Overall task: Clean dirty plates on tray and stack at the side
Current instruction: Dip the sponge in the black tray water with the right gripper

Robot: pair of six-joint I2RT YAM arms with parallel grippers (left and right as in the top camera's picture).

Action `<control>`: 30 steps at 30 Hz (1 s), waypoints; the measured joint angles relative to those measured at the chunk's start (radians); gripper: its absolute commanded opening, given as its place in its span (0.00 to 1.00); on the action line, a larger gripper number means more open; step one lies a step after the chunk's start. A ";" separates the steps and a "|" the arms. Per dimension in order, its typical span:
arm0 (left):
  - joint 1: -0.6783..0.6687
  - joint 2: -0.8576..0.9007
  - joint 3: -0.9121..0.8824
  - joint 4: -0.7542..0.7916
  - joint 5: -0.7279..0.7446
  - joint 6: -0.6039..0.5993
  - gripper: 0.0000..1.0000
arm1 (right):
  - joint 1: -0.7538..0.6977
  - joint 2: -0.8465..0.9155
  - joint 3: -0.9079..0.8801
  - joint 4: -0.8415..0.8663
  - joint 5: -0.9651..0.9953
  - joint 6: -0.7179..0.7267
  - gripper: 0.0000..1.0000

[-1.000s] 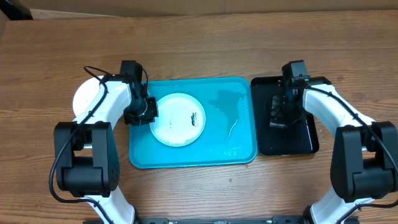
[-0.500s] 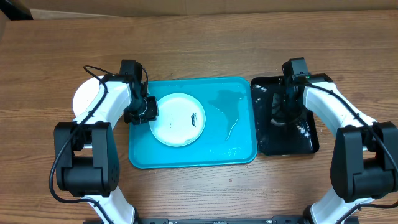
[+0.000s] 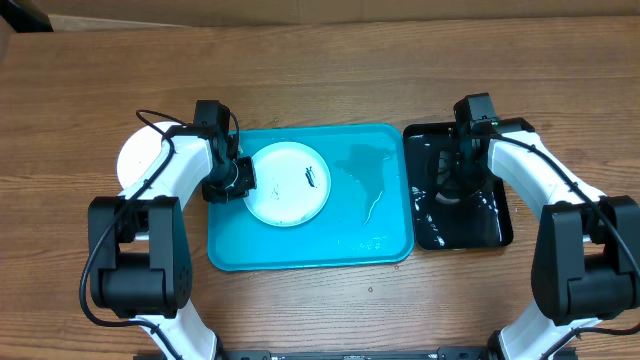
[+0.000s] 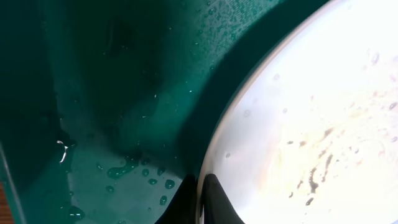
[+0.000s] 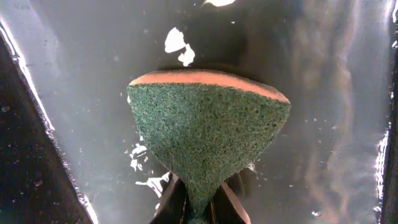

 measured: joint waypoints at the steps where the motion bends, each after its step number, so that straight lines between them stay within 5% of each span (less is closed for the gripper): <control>1: 0.000 0.000 0.000 -0.001 0.001 0.000 0.04 | 0.000 0.000 0.000 0.001 0.000 0.000 0.04; 18: 0.000 0.000 -0.003 -0.028 0.076 0.000 0.04 | 0.000 0.000 0.173 -0.172 0.007 -0.023 0.04; 30: -0.013 0.000 -0.004 -0.025 0.087 0.000 0.04 | 0.000 0.001 0.058 -0.081 0.007 -0.027 0.04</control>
